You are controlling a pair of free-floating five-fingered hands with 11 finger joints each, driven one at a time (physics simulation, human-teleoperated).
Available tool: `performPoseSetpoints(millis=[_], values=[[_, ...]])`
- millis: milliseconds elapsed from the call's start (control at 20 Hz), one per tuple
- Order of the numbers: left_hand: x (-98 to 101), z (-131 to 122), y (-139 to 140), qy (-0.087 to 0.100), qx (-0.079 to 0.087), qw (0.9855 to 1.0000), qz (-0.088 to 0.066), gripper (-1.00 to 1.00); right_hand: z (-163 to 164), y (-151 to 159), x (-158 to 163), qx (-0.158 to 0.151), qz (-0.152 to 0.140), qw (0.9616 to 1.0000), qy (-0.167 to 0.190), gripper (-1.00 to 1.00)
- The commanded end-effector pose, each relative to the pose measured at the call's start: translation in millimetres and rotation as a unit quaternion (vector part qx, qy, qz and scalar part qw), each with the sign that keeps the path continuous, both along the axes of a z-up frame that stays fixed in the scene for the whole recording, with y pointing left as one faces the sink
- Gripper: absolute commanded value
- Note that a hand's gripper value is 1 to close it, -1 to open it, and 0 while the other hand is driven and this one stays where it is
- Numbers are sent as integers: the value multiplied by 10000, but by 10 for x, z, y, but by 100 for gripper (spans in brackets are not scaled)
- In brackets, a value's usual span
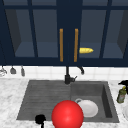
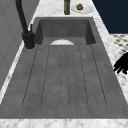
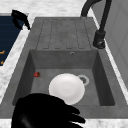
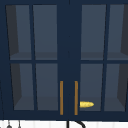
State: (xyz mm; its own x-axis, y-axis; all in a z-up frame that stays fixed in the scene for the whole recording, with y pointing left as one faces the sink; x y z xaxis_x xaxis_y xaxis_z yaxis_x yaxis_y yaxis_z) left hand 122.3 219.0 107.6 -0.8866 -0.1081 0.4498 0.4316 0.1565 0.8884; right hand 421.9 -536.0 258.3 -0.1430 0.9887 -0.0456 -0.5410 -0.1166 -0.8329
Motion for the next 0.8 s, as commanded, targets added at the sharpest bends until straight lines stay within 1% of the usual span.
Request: performPoseSetpoints(millis=[0,150,300,600,750], values=[[0,0,0,0,0,10000,0,0,-117,-102,48,0,191,9997,180,-100],[0,0,0,0,0,10000,0,0,-202,-100,97,-13,125,9996,266,-100],[0,0,0,0,0,10000,0,0,-227,-120,168,-80,37,9990,446,-100],[0,0,0,0,0,10000,0,0,-249,-122,266,-111,1,9974,718,-100],[0,0,0,0,0,10000,0,0,-267,-129,297,-78,2,9968,794,-100]])
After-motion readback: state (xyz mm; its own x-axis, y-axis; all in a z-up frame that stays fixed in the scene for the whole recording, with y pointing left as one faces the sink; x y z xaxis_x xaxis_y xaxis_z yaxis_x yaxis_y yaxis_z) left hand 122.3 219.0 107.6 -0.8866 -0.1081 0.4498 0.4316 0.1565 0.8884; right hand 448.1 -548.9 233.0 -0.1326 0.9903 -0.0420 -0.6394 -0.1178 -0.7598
